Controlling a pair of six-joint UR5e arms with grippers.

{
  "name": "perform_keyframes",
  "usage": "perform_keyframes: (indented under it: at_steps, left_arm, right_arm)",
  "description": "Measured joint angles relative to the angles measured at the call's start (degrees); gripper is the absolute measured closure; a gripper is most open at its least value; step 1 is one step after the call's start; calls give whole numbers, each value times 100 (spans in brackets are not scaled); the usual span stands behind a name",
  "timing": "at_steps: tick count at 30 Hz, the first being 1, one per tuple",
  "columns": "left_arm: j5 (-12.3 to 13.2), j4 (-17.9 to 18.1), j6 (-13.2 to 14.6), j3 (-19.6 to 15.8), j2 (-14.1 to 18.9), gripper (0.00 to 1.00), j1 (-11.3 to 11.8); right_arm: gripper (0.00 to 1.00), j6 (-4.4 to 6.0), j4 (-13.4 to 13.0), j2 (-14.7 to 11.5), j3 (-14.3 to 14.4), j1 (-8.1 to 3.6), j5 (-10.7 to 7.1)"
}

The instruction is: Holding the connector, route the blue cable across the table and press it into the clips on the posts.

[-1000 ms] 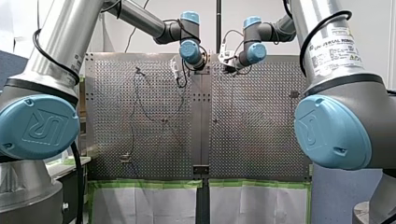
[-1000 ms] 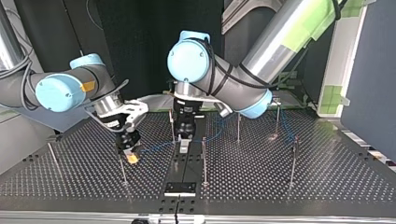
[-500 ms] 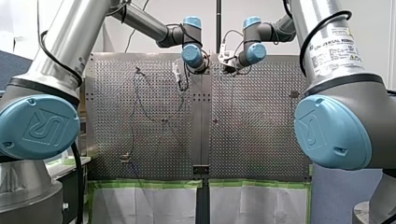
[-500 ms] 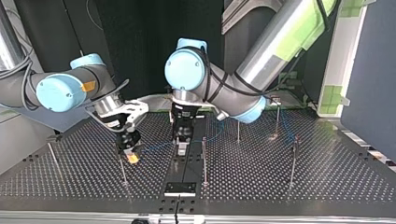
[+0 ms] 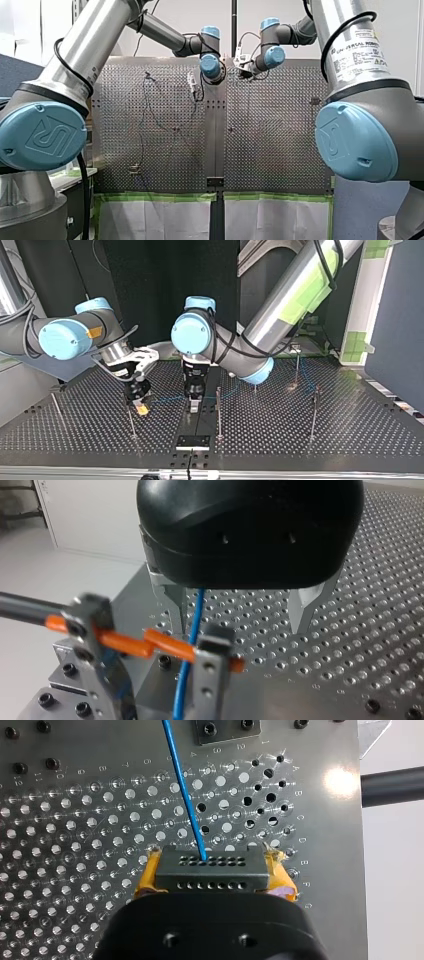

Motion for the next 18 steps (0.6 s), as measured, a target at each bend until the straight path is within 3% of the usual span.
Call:
perform_keyframes:
  at_steps: [6,8,9,10,11,12,14,15,16,18]
  left_arm:
    - [-234,10,49,21,-13,0,-16]
    - [-300,17,82,21,-13,25,-24]
    - [-334,21,102,21,-13,25,-31]
    - [-356,23,114,22,-13,36,-36]
    - [-382,24,123,21,-14,55,-42]
    - [-421,25,132,22,-14,55,-51]
    - [-488,26,143,21,-15,80,-64]
    - [-543,26,152,21,-15,80,-73]
    - [-580,27,159,21,-15,98,-80]
    - [-636,27,171,23,-16,98,-95]
  right_arm:
    - [100,0,-1,-3,1,-5,-1]
    - [100,0,0,-4,0,-6,-1]
    - [100,0,0,-4,1,-5,-1]
    - [100,0,-1,-4,0,-4,-1]
    - [100,0,0,-4,0,-3,-1]
    - [100,0,0,-4,0,-2,-1]
    - [100,0,1,-4,0,-2,-4]
    - [100,0,2,-4,0,-2,-5]
    - [100,0,4,-3,0,-1,-6]
    - [100,0,6,-1,0,1,-8]
